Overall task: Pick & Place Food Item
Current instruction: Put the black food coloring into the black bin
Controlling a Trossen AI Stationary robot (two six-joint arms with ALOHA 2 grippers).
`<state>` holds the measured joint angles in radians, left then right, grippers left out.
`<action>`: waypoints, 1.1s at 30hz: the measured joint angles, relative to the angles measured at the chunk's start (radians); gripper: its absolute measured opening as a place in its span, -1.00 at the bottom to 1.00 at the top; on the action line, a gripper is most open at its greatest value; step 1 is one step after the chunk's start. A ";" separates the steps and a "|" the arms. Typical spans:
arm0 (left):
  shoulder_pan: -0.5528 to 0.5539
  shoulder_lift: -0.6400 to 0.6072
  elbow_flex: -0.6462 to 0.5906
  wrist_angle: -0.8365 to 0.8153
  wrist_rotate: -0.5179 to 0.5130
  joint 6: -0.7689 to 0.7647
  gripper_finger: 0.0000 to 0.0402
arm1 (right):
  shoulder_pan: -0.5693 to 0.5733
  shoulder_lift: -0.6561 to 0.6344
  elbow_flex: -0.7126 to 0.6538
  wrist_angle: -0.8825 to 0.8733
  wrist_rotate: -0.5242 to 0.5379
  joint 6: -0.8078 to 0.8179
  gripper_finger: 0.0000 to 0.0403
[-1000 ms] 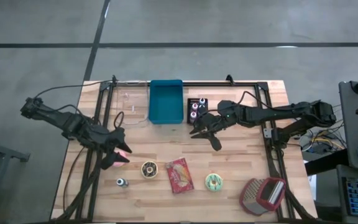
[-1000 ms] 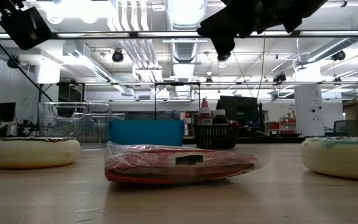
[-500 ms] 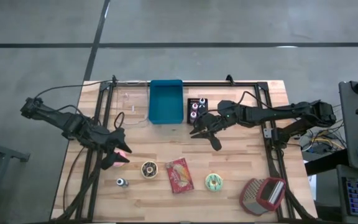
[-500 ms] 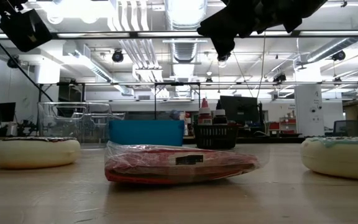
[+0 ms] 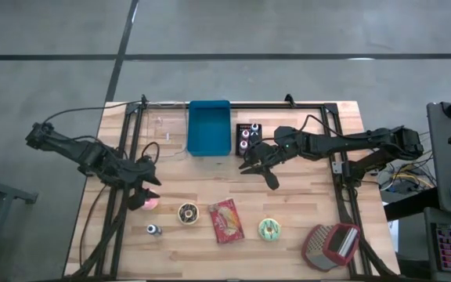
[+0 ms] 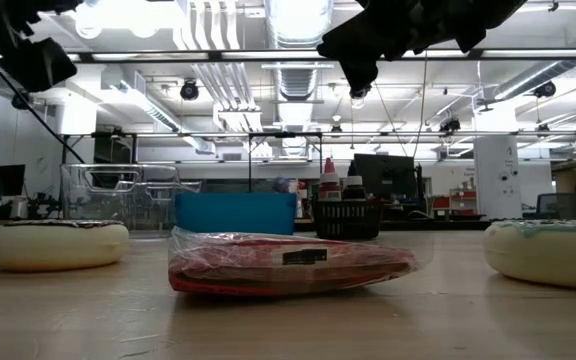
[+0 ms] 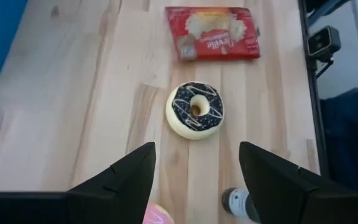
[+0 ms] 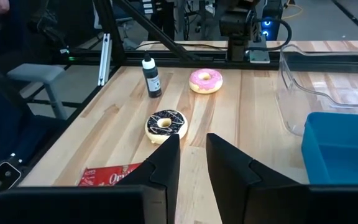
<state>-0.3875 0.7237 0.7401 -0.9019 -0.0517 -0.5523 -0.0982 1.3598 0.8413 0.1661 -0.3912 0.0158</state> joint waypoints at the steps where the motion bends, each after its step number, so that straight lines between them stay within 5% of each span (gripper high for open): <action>1: -0.006 0.001 0.001 0.000 0.000 -0.020 0.19 | 0.000 0.000 0.000 0.000 0.000 0.000 -0.65; 9: -0.144 0.075 0.017 0.006 0.028 -0.198 0.18 | 0.000 0.000 0.000 0.000 0.000 0.000 -0.64; 18: -0.308 0.313 0.259 -0.238 -0.022 -0.437 0.18 | 0.000 0.000 0.000 0.000 0.000 0.002 -0.59; 23: -0.360 0.474 0.343 -0.335 -0.078 -0.463 0.18 | 0.000 0.000 0.000 0.000 0.000 0.002 -0.63; 33: -0.462 0.583 0.362 -0.318 0.031 -0.492 0.18 | 0.000 0.000 0.000 0.000 0.000 0.002 -0.64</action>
<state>-0.8496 1.3071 1.1023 -1.2197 -0.0206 -1.0444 -0.0982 1.3594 0.8413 0.1661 -0.3916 0.0181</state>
